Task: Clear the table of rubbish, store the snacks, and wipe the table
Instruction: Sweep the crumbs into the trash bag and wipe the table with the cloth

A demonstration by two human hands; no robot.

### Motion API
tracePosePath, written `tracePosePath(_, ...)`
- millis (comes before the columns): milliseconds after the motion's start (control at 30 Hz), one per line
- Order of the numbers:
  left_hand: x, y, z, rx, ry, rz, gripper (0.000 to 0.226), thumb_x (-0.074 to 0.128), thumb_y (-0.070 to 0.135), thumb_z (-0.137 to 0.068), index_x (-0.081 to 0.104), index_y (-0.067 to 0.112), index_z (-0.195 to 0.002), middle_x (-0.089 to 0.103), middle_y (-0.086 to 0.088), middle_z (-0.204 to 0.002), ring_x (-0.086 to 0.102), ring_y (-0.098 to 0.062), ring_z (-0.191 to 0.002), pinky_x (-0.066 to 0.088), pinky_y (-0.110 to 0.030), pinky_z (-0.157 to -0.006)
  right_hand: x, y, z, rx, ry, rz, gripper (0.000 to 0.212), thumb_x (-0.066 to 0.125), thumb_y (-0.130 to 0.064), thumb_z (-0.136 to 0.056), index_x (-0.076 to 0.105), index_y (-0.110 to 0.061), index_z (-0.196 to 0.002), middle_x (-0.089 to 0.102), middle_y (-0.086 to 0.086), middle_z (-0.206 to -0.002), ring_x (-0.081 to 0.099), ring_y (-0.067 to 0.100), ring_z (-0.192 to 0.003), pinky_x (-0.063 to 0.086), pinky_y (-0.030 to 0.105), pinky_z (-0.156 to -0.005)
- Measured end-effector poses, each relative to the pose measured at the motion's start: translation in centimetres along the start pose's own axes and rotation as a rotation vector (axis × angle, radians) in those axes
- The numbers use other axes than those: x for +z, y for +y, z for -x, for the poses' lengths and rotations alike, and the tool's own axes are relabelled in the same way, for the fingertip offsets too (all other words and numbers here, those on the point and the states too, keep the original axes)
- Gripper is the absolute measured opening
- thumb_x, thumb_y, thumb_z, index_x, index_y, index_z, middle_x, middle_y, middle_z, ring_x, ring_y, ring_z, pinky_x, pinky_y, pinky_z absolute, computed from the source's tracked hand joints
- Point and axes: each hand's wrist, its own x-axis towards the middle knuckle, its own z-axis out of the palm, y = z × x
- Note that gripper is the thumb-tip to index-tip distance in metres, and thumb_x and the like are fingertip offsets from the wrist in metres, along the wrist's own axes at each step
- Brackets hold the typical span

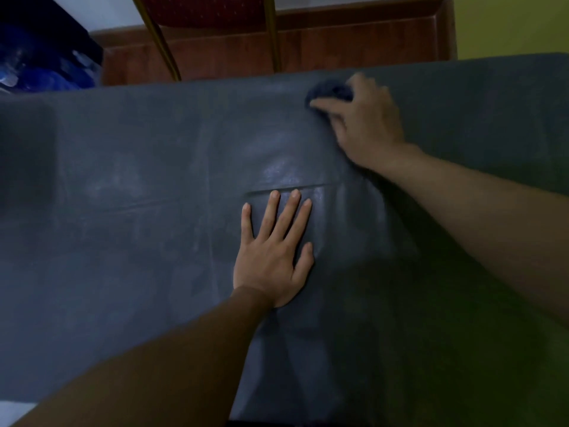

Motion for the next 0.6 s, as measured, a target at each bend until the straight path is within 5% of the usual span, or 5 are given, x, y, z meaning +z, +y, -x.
tracePosePath(67,0.0,0.0,0.0,-0.003,0.001,-0.004,0.066,0.022,0.050,-0.101,0.002,0.026,-0.159,-0.002,0.004,-0.166,-0.010,-0.022,-0.153,0.000,-0.061,-0.119,-0.4,1.9,-1.4,0.259,0.087,-0.003,0.056,0.026,-0.058,-0.090,0.060,-0.037,-0.129,0.050,0.009,-0.125,0.049,0.033,-0.111,0.043,0.041,-0.089)
tracePosePath(133,0.0,-0.1,0.0,-0.002,0.002,-0.003,0.066,0.022,0.050,-0.101,0.002,0.026,-0.159,-0.002,0.004,-0.166,-0.010,-0.022,-0.153,0.000,-0.061,-0.119,-0.9,3.1,-1.7,0.452,0.141,0.008,0.043,0.034,-0.047,-0.097,0.058,-0.038,-0.132,0.047,0.009,-0.130,0.047,0.035,-0.115,0.041,0.042,-0.092)
tracePosePath(400,0.0,-0.2,0.0,0.006,0.020,-0.001,0.066,0.023,0.049,-0.101,0.004,0.025,-0.159,-0.001,0.003,-0.166,-0.009,-0.023,-0.153,0.000,-0.061,-0.119,-1.8,4.2,2.8,0.673,0.234,0.024,0.036,0.048,-0.028,-0.098,0.061,-0.038,-0.131,0.048,0.010,-0.127,0.049,0.033,-0.112,0.040,0.043,-0.097)
tracePosePath(600,0.4,-0.1,0.1,0.007,0.044,-0.001,0.065,0.023,0.048,-0.100,0.004,0.025,-0.159,-0.001,0.003,-0.166,-0.008,-0.023,-0.153,0.001,-0.061,-0.119,-1.9,3.1,7.7,0.146,0.064,-0.006,0.033,0.051,-0.027,-0.096,0.069,-0.035,-0.123,0.055,0.015,-0.112,0.053,0.039,-0.095,0.047,0.046,-0.081)
